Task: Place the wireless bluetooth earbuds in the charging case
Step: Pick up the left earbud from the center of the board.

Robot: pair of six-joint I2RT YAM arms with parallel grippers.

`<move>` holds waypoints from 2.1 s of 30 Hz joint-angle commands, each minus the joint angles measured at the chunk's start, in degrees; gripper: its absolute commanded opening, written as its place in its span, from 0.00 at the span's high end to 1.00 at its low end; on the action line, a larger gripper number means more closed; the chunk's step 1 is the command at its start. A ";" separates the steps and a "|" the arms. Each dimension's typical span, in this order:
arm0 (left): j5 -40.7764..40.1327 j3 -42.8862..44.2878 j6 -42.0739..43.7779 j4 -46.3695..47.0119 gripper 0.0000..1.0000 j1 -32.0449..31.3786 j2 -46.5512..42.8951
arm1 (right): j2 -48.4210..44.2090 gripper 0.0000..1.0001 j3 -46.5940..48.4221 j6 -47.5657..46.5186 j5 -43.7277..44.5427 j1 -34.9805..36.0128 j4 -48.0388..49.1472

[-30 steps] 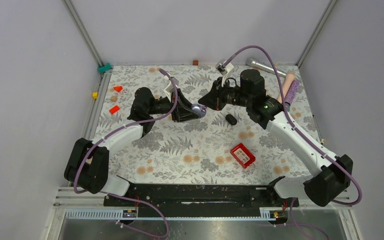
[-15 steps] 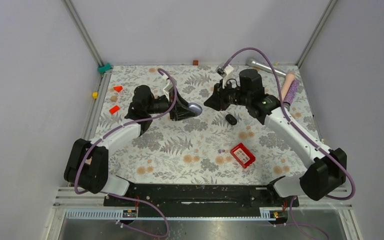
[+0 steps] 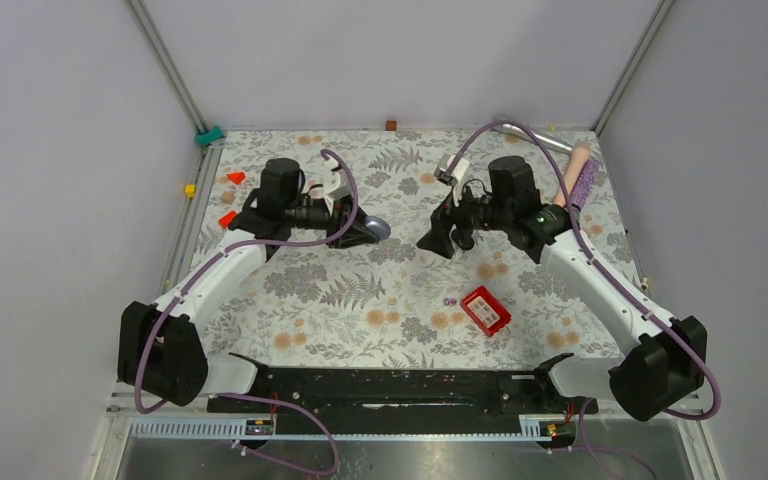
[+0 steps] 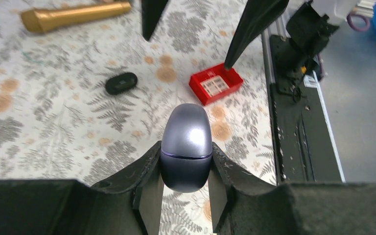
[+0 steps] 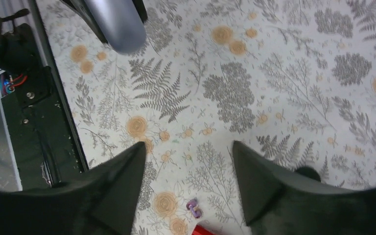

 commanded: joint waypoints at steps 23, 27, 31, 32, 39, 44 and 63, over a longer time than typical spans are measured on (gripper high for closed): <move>4.79 0.08 12.39 -12.85 1.00 -8.24 1.73 | 4.07 0.01 -1.73 8.48 -1.48 8.44 12.17; 4.97 1.41 16.84 -17.99 1.00 -9.37 2.04 | 4.43 0.00 -1.29 7.85 1.40 8.46 11.52; 5.81 1.83 19.03 -20.55 1.00 -9.72 1.92 | 2.66 0.00 -1.05 2.36 7.51 8.29 8.96; 6.00 1.79 19.28 -20.82 1.00 -9.70 1.71 | 2.09 0.00 -0.97 1.34 9.18 8.13 8.31; 7.43 1.38 20.05 -21.49 1.00 -9.75 0.73 | -0.35 0.01 0.92 -2.36 17.21 6.03 4.60; 7.41 1.55 21.09 -22.93 1.00 -9.75 0.76 | -0.66 0.01 7.61 -0.97 17.98 4.50 -5.91; 6.46 4.11 29.73 -31.98 1.00 -4.94 -1.98 | -5.53 0.03 -2.78 -35.75 12.04 -1.11 -11.57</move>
